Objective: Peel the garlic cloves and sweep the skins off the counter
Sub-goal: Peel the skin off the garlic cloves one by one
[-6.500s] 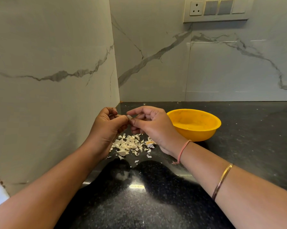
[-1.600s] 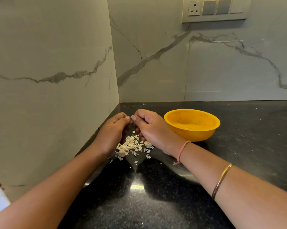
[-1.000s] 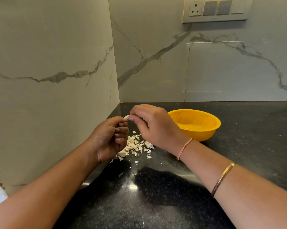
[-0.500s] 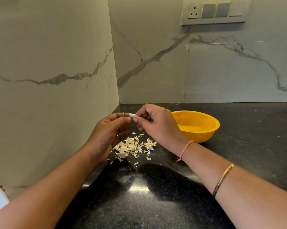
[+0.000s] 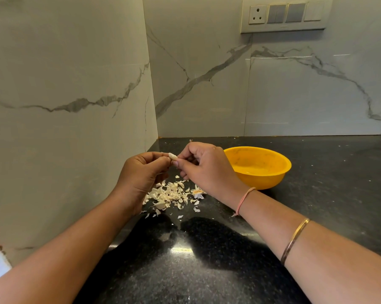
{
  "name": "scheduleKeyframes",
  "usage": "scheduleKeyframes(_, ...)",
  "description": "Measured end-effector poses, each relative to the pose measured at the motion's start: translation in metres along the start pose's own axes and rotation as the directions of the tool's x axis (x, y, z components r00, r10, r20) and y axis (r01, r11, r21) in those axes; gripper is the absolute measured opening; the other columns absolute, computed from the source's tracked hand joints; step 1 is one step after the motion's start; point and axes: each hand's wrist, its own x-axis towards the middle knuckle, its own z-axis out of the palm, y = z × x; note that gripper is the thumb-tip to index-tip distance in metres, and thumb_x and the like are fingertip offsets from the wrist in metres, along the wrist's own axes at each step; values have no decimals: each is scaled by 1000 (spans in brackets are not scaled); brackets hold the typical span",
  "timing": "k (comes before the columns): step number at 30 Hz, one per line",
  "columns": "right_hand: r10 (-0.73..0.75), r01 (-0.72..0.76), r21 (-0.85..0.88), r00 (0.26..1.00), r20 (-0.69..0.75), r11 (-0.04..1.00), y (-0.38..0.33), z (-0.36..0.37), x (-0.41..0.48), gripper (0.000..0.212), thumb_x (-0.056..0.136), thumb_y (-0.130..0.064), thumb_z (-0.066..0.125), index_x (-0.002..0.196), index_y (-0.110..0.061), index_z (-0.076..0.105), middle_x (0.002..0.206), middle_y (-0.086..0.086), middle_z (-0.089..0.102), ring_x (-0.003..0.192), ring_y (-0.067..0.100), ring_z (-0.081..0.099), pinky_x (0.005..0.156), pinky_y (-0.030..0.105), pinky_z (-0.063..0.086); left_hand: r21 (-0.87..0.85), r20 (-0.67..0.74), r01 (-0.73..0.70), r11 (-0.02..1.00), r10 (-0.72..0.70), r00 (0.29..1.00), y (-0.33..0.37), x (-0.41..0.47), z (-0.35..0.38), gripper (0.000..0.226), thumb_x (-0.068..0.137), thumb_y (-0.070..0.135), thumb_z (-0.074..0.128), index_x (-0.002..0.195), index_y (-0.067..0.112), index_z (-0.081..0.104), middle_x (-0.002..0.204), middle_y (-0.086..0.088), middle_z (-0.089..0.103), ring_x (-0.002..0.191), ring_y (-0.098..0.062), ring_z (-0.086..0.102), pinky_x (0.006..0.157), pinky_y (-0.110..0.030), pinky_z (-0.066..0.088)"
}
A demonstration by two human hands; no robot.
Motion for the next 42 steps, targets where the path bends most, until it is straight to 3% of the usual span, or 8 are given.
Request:
scheduleKeyframes(3,137,-147,185,988,68,972,-2,0,0,5,85,-7,66,82,-4,65,67,6,66,54,8,63,55,25,57,17,-3,-15,1000,15,1000,0,0,1,10,86,6,61,80,13,67,72,-2,63,66,-10,54,63,-23,46)
scheduleKeyframes(6,261,-311,401,949,174,862,-5,-2,-1,7,88,-4,61,82,-2,63,62,6,63,49,7,60,49,17,51,73,-7,-41,997,42,999,0,-1,1,12,87,8,60,80,15,66,71,1,64,65,-8,56,61,-20,47)
scheduleKeyframes(11,337,-427,503,904,264,752,-6,-3,-2,14,92,-9,56,88,1,64,68,10,64,57,16,61,57,24,56,144,-24,-75,987,79,997,-1,-1,0,12,87,11,60,78,17,65,73,3,65,65,-5,58,58,-18,48)
scheduleKeyframes(15,350,-454,505,890,292,734,-7,-4,-2,20,95,-11,52,89,3,63,72,13,64,59,18,61,60,26,56,184,-62,-89,979,102,993,0,0,-2,13,88,11,60,78,20,65,76,4,65,66,-5,57,53,-12,48)
scheduleKeyframes(20,358,-474,512,880,312,716,-9,-5,-2,22,97,-12,48,89,4,61,71,13,63,59,17,60,58,24,55,233,-109,-56,971,84,990,-1,2,-4,10,88,16,61,79,19,65,77,0,63,66,-10,56,65,-27,49)
scheduleKeyframes(24,362,-470,512,882,301,719,-10,-5,-2,21,97,-11,48,87,3,60,69,13,61,57,18,58,56,23,54,157,-106,-31,987,48,993,1,1,-3,19,88,26,60,74,14,67,68,4,61,65,-8,55,60,-24,46)
scheduleKeyframes(30,311,-374,402,926,217,836,-7,-1,-3,17,95,-10,52,83,-3,63,70,11,64,57,16,62,56,24,56,149,-17,-51,988,54,998,3,-4,0,10,85,22,64,76,17,67,75,0,62,73,-10,55,64,-24,46)
scheduleKeyframes(42,182,-208,158,970,162,965,-5,4,-5,13,91,-12,59,86,-5,69,76,9,70,65,18,69,64,35,60,216,-38,-62,974,72,997,1,-1,-2,13,85,14,61,74,16,65,77,-7,62,68,-15,53,63,-28,44)
